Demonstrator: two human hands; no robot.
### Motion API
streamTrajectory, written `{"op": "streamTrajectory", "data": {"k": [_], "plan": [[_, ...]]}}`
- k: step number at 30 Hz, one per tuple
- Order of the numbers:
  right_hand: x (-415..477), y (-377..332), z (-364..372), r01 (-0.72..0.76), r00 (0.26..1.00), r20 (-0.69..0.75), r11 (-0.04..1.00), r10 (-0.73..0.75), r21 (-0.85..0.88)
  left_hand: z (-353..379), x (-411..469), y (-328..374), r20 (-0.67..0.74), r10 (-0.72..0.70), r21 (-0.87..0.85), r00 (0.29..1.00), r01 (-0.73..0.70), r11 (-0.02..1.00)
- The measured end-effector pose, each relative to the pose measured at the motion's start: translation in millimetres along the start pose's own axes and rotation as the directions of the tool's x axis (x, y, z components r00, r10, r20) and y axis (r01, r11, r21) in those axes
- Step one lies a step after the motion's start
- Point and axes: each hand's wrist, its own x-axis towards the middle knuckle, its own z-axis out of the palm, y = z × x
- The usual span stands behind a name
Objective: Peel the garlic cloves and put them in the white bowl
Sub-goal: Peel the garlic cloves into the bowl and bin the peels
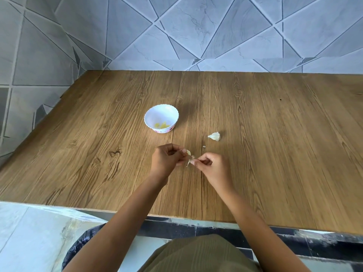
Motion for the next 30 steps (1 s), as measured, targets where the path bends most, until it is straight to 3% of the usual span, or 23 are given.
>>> {"op": "streamTrajectory", "data": {"k": [4,8,13,18,22,24,26,28,30], "plan": [[4.8,-5.9,1.7,0.047,0.999,-0.018,0.999,-0.047,-0.005,0.0,-0.2,0.1,0.013,0.0,0.002,1.0,0.0,1.0],[10.3,-10.0,6.5,-0.074,0.997,0.045,0.983,0.068,0.166,-0.7,-1.3,1.2,0.061,0.012,0.013,0.998,-0.013,1.0],[7.7,-8.5,3.6,-0.135,0.982,0.157,0.967,0.102,0.216,-3.9,0.9,-0.7,0.124,0.029,0.109,0.992,-0.042,0.993],[8.9,-10.4,-4.4,-0.335,0.928,0.282,0.873,0.242,0.353,-5.9,2.3,2.5,0.198,0.044,0.164,0.979,-0.078,0.983],[8.1,-14.0,-9.6,-0.414,0.904,0.308,0.791,0.298,0.451,-8.9,4.6,4.4,0.248,-0.06,0.065,0.967,0.045,0.997],[7.4,-14.2,-10.6,-0.391,0.918,0.252,0.806,0.307,0.445,-8.0,4.9,4.5,0.244,-0.082,0.04,0.966,0.075,0.996],[6.8,-13.0,-8.9,-0.296,0.952,0.179,0.891,0.248,0.343,-5.5,3.7,2.8,0.2,-0.06,0.04,0.978,0.053,0.998],[5.7,-13.3,-7.9,-0.22,0.969,0.169,0.942,0.181,0.252,-3.0,3.0,0.6,0.15,-0.05,0.036,0.987,0.045,0.998],[6.2,-13.5,-8.6,-0.237,0.964,0.186,0.929,0.189,0.284,-1.8,3.2,-0.5,0.138,-0.074,0.01,0.988,0.074,0.997]]}}
